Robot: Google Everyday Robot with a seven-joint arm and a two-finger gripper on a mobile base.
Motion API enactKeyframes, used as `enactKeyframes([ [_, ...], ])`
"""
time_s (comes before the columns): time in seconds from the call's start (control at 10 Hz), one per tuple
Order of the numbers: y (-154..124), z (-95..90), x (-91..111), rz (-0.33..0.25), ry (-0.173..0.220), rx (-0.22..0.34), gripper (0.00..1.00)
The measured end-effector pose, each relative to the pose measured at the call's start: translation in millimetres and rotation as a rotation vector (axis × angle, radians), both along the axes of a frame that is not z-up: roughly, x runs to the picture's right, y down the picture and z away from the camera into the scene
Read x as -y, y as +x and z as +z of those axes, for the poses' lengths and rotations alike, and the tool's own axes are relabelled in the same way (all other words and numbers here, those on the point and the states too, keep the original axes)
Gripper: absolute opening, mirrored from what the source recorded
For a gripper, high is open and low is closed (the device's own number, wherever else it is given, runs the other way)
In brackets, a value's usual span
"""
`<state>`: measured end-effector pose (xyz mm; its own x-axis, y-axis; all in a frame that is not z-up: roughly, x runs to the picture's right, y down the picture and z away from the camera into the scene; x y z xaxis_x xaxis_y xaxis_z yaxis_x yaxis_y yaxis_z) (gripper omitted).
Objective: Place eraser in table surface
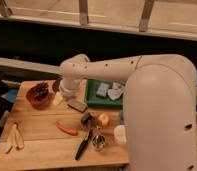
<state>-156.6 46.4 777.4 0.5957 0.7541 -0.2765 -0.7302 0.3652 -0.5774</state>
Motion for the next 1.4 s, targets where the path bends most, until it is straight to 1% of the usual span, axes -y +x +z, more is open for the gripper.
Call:
enactKeyframes([
  [0.5, 0.1, 0.9, 0.6, 0.001, 0.001, 0.000, 0.80],
  [0.6, 2.6, 2.0, 0.0, 0.005, 0.003, -0.015, 0.80],
  [0.7, 6.2, 6.9, 0.1, 0.012, 0.010, -0.035, 0.80],
  [0.9, 14.0, 27.5, 3.8, 0.022, 0.022, -0.072, 0.80],
  [1.2, 13.6, 50.6, 4.5, 0.011, 0.016, -0.082, 0.80],
  [1.4, 16.1, 60.0, 5.1, 0.008, 0.007, -0.079, 0.80],
])
